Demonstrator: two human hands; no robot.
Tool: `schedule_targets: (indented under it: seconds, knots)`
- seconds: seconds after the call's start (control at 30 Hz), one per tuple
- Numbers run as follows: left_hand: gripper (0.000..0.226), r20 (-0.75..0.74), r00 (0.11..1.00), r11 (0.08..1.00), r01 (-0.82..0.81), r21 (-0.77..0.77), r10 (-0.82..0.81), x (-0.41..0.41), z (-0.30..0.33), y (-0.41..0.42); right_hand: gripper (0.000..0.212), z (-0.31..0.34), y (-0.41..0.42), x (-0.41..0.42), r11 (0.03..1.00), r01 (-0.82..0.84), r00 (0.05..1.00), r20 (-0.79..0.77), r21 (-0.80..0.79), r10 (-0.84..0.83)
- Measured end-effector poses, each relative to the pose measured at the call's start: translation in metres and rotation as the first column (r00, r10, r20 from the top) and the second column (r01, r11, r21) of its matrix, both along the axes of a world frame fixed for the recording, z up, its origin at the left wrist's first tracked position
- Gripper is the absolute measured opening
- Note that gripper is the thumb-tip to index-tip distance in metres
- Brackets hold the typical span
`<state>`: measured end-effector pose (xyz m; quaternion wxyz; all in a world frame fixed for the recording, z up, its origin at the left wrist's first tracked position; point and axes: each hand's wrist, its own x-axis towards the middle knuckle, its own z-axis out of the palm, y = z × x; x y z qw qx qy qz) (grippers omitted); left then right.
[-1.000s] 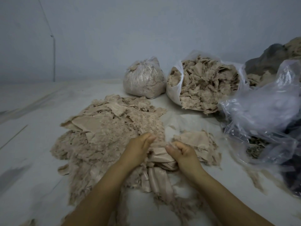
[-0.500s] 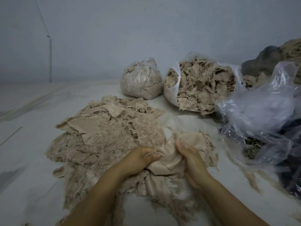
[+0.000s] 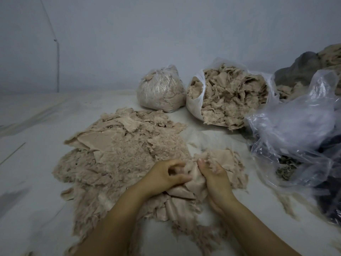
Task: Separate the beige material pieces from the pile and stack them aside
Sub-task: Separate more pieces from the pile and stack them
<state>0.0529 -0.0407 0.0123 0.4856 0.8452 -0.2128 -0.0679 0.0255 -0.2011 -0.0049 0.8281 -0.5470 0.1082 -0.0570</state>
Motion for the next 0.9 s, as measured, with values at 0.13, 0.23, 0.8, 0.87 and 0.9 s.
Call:
schedule_targets:
  seconds: [0.13,0.23,0.8,0.87,0.9]
  knots:
    - [0.041,0.002,0.999,0.999,-0.046,-0.028,0.047,0.006,-0.007,0.006,0.055,-0.005,-0.002,0.005,0.988,0.154,0.986,-0.066,0.02,-0.152]
    - [0.039,0.003,0.994,0.994,-0.105,-0.025,0.105,0.007,-0.01,0.008,0.057,-0.008,0.001,0.005,0.979,0.197,0.976,-0.1,0.042,-0.192]
    - [0.026,-0.086,0.966,0.89,-0.257,-0.376,0.243,-0.013,0.003,-0.023,0.039,-0.004,-0.002,-0.006,0.977,0.12,0.991,0.073,-0.178,-0.109]
    - [0.024,-0.139,0.971,0.899,-0.233,-0.37,0.195,-0.013,0.006,-0.023,0.04,-0.006,-0.004,-0.008,0.988,0.069,0.995,0.079,-0.138,-0.059]
    - [0.022,-0.177,0.972,0.913,-0.208,-0.352,0.153,-0.013,0.007,-0.024,0.04,-0.007,-0.004,-0.008,0.99,0.034,0.996,0.089,-0.136,-0.022]
